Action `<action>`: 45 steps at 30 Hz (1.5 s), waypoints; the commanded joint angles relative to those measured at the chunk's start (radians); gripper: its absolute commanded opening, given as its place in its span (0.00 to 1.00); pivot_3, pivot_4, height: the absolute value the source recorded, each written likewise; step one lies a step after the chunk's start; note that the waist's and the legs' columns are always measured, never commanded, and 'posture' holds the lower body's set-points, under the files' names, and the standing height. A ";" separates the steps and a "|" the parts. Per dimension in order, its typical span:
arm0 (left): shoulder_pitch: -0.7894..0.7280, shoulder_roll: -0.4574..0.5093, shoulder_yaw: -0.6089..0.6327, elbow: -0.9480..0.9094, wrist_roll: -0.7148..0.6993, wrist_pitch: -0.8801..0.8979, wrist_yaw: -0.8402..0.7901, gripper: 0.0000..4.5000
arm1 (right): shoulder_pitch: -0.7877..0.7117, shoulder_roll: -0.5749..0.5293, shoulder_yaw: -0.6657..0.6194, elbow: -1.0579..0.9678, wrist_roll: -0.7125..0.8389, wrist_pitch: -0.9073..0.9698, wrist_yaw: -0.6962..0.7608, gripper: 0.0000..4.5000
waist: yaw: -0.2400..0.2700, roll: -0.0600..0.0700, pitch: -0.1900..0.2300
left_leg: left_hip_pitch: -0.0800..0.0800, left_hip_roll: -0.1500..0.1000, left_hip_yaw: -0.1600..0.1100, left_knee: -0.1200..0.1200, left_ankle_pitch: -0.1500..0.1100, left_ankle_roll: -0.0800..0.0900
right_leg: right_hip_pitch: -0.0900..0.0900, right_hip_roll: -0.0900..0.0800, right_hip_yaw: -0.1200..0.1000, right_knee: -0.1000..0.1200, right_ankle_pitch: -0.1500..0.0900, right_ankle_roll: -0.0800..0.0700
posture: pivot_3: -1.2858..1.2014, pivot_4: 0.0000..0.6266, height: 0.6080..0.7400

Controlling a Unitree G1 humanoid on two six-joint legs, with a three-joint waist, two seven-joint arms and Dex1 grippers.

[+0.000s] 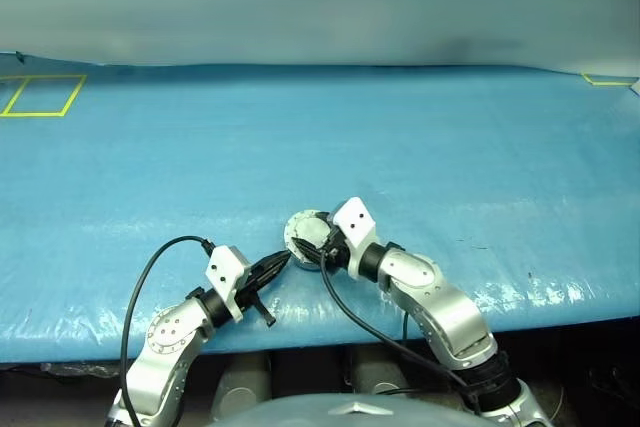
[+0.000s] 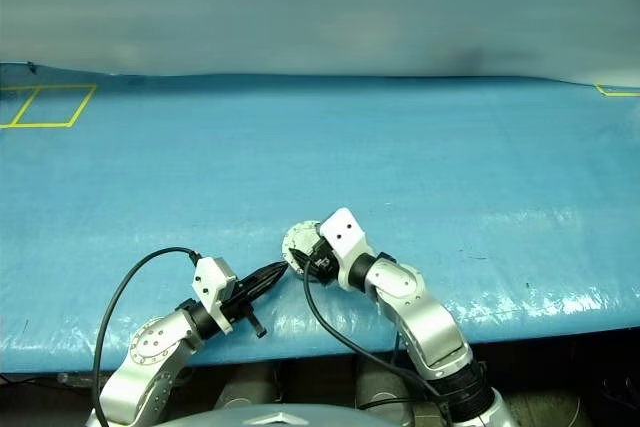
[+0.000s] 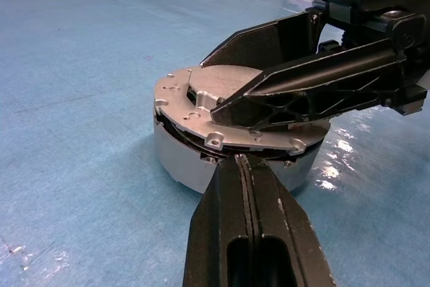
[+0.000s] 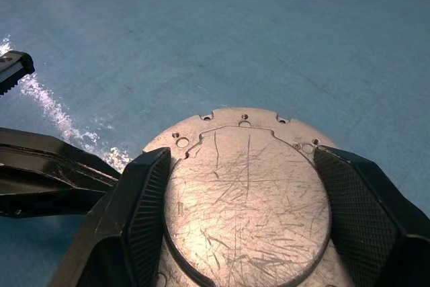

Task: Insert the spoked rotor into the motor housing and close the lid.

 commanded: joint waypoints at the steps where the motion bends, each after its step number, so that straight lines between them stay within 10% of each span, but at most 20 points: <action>1: -0.002 0.003 0.002 -0.013 -0.005 -0.016 -0.013 0.00 | 0.003 0.007 0.015 -0.010 -0.018 -0.025 -0.009 0.68 | 0.000 0.000 0.000 | 0.000 0.000 0.000 0.000 0.000 0.000 | 0.000 0.000 0.000 0.000 0.000 0.000 | 0.52 0.24 1.00; 29: -0.050 -0.010 0.060 -0.093 -0.044 0.103 0.075 0.00 | -0.014 0.006 0.052 0.070 -0.098 -0.039 0.020 0.68 | -0.002 -0.001 -0.002 | 0.004 0.001 0.000 0.000 0.000 0.000 | 0.002 0.000 0.000 0.001 0.000 0.000 | 0.52 0.24 1.00; 45: -0.463 0.143 0.207 -0.025 -0.477 0.888 0.050 0.00 | -0.027 0.014 0.038 0.069 -0.099 -0.021 0.023 0.68 | -0.011 -0.002 -0.002 | 0.004 0.002 -0.001 0.000 0.000 0.000 | 0.003 0.003 0.000 0.001 0.000 0.000 | 0.52 0.24 1.00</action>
